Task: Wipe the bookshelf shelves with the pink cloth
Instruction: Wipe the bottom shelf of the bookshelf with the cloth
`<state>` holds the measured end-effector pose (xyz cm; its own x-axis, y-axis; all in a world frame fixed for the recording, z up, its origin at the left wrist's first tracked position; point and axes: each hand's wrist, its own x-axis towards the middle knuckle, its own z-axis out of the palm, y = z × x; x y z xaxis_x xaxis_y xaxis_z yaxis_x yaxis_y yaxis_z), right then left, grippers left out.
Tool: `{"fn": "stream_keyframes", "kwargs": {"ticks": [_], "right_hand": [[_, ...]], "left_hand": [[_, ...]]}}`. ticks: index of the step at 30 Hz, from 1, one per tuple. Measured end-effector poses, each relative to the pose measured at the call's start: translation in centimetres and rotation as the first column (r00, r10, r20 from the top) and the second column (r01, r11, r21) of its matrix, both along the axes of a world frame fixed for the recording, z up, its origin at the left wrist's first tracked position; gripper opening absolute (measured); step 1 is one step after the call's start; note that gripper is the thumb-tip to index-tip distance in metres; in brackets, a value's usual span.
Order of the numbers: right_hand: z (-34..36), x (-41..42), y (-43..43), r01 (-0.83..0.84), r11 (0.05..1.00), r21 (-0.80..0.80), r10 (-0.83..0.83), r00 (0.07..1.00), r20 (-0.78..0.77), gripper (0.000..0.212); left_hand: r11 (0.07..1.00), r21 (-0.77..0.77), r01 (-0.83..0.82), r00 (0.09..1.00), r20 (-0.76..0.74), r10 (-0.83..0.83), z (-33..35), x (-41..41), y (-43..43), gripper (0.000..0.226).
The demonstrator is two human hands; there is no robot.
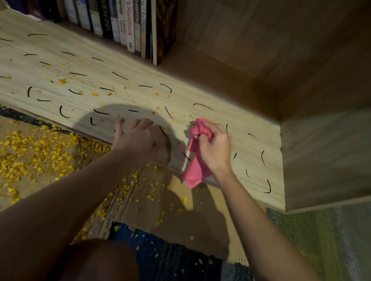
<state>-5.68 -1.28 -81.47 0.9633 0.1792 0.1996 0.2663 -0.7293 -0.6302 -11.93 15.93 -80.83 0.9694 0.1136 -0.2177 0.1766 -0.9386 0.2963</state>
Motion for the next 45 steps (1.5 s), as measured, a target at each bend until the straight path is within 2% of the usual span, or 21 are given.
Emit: {"fn": "stream_keyframes", "kwargs": {"ticks": [4,6,9,12,16,18,20,23,27,30,32,35,38,40,43,45], "right_hand": [[-1.6,5.3,-1.0,0.151,0.986,-0.076,-0.156,0.986,-0.061,0.037],[-2.0,6.8,-0.8,0.196,0.973,-0.119,-0.207,0.974,-0.092,0.035],[-1.6,6.9,1.0,0.093,0.986,-0.135,-0.105,0.991,-0.087,0.034],[-1.3,5.3,3.2,-0.112,0.994,-0.020,0.109,0.987,-0.119,0.037],[-1.0,1.6,3.9,-0.301,0.951,0.076,0.310,0.938,-0.154,0.038],[-0.7,0.5,3.1,-0.285,0.946,0.157,0.307,0.942,-0.135,0.035],[-0.8,1.0,2.1,-0.162,0.957,0.241,0.189,0.978,-0.089,0.033],[-1.3,1.9,1.2,-0.005,0.986,0.167,0.023,0.994,-0.105,0.033],[-1.2,-0.9,1.9,-0.194,0.979,0.060,0.198,0.978,-0.068,0.033],[-1.4,-4.1,2.5,-0.326,0.944,0.045,0.330,0.936,-0.122,0.034],[-1.6,-5.8,2.6,-0.395,0.917,0.060,0.400,0.911,-0.106,0.034],[-2.2,-6.4,2.1,-0.304,0.952,0.045,0.303,0.953,0.016,0.033],[-2.8,-6.4,1.6,-0.170,0.985,-0.029,0.171,0.985,0.034,0.034],[-3.0,-7.3,1.6,-0.239,0.969,-0.067,0.241,0.970,0.019,0.036],[-2.5,-9.1,2.2,-0.378,0.926,-0.004,0.378,0.926,-0.002,0.040],[-2.2,-9.2,2.5,-0.369,0.928,0.050,0.366,0.928,0.069,0.044]], "left_hand": [[0.999,0.034,-0.030,0.998,-0.054,0.032,-0.5,0.7,0.5,0.053],[0.997,0.054,-0.059,0.998,-0.035,0.061,-0.9,0.7,0.7,0.051],[0.994,0.082,-0.077,0.996,0.053,0.073,-1.5,0.3,0.5,0.049],[0.992,0.112,-0.058,0.991,0.124,0.044,-2.1,-0.4,0.0,0.047],[0.989,0.084,-0.124,0.980,0.167,0.109,-3.0,-0.9,0.9,0.046],[0.987,0.078,-0.144,0.974,0.185,0.128,-3.3,-1.4,1.2,0.048],[0.987,0.071,-0.143,0.970,0.208,0.126,-3.3,-1.8,1.4,0.048],[0.989,0.062,-0.131,0.963,0.246,0.112,-3.2,-2.3,1.5,0.046],[0.992,0.067,-0.103,0.962,0.260,0.082,-3.1,-3.1,1.4,0.046],[0.993,0.077,-0.088,0.964,0.258,0.065,-3.2,-4.2,1.4,0.052],[0.994,0.058,-0.089,0.964,0.255,0.071,-3.1,-5.1,1.6,0.056],[0.996,0.046,-0.075,0.973,0.220,0.063,-3.3,-6.3,1.9,0.047],[0.997,0.050,-0.058,0.974,0.222,0.046,-3.1,-7.2,2.2,0.057],[0.996,0.080,-0.046,0.985,0.171,0.032,-2.9,-7.7,2.3,0.056],[0.996,0.083,-0.039,0.993,0.118,0.029,-2.6,-8.1,2.2,0.059],[0.994,0.105,-0.032,0.996,0.089,0.023,-2.4,-8.1,2.3,0.059]]}}
